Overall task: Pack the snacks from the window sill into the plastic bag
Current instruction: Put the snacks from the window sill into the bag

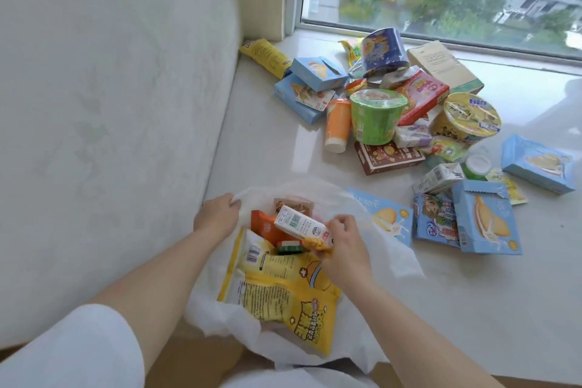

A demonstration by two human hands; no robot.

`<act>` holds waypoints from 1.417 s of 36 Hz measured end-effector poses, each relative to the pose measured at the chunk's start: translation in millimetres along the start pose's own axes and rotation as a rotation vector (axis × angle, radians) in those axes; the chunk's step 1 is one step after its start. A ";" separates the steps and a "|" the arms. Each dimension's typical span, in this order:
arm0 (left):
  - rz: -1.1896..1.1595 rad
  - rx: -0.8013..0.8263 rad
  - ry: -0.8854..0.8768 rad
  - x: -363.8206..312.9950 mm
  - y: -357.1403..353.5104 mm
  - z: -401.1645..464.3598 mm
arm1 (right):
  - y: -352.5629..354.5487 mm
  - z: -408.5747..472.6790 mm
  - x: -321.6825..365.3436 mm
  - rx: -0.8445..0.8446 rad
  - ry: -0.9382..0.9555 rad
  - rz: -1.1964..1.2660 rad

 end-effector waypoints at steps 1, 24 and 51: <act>-0.164 -0.083 0.024 -3.6 13.3 0.0 | -2.4 1.0 5.1 -0.001 0.012 -0.024; 0.083 -0.235 -0.253 -62.0 35.2 3.5 | 17.3 17.9 -59.6 -0.202 -0.117 -0.420; 0.424 0.348 -0.841 -290.7 -137.5 -64.9 | 77.7 15.3 -269.5 -0.301 -1.005 0.431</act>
Point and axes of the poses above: each hand's wrist, its own z-axis towards the middle knuckle, its own y-axis out of the back of the hand, x = y × z, the point moved 7 cm from there along z, towards the middle knuckle, and after that the axes turned 11 degrees about -x, right-handed, at the moved point
